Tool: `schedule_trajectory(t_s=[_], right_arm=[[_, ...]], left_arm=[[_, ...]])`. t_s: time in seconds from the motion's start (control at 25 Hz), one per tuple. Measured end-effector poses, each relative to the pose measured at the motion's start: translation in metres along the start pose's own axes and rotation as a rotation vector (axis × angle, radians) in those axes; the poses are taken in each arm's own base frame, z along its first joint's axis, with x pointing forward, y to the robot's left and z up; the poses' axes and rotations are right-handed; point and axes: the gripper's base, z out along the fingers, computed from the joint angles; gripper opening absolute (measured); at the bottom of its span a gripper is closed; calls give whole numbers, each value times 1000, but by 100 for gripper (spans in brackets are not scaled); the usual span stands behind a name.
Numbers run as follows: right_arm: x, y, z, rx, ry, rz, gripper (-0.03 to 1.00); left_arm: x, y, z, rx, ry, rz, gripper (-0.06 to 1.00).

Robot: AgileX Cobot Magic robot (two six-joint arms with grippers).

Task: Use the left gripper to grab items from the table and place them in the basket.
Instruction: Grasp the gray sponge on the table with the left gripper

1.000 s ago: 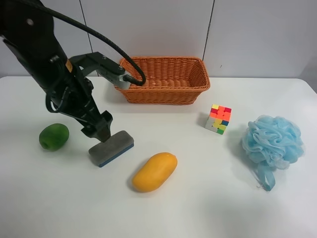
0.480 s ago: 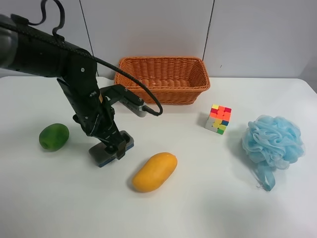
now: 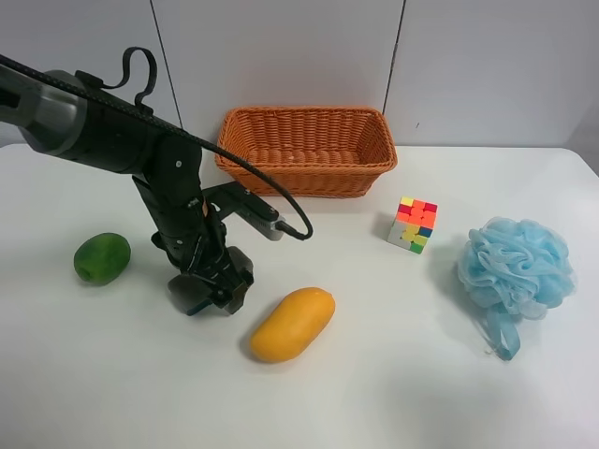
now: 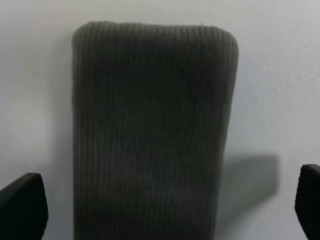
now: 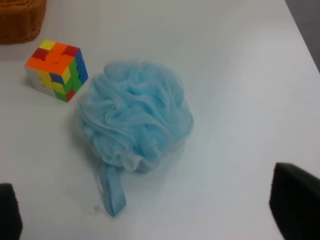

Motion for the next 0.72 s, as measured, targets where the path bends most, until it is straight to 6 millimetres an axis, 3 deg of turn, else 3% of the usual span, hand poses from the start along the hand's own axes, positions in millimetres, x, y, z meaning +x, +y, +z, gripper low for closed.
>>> schedule_trajectory(t_s=[0.24, 0.48, 0.72], right_arm=[[0, 0, 0, 0, 0, 0, 99], [0, 0, 0, 0, 0, 0, 99], [0, 0, 0, 0, 0, 0, 99]], left_arm=[[1, 0, 6, 2, 11, 0, 95], [1, 0, 6, 2, 11, 1, 54], [1, 0, 6, 2, 9, 0, 55]])
